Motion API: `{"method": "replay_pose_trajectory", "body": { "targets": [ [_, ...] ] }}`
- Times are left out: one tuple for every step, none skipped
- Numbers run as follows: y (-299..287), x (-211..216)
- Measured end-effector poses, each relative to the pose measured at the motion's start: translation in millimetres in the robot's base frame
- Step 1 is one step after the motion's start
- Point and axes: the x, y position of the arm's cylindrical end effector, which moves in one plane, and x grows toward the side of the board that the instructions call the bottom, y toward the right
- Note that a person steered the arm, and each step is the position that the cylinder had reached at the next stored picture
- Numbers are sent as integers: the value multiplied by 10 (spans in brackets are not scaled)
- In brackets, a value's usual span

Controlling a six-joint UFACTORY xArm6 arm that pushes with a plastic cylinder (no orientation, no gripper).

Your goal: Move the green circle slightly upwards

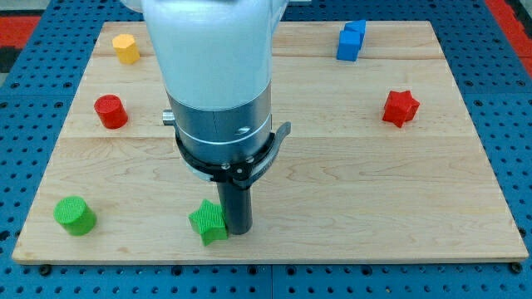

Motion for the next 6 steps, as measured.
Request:
{"method": "replay_pose_trajectory", "body": {
  "targets": [
    [0, 210],
    [-213, 296],
    [-738, 296],
    [-1091, 311],
    [-1411, 351],
    [-1640, 332]
  ]
}}
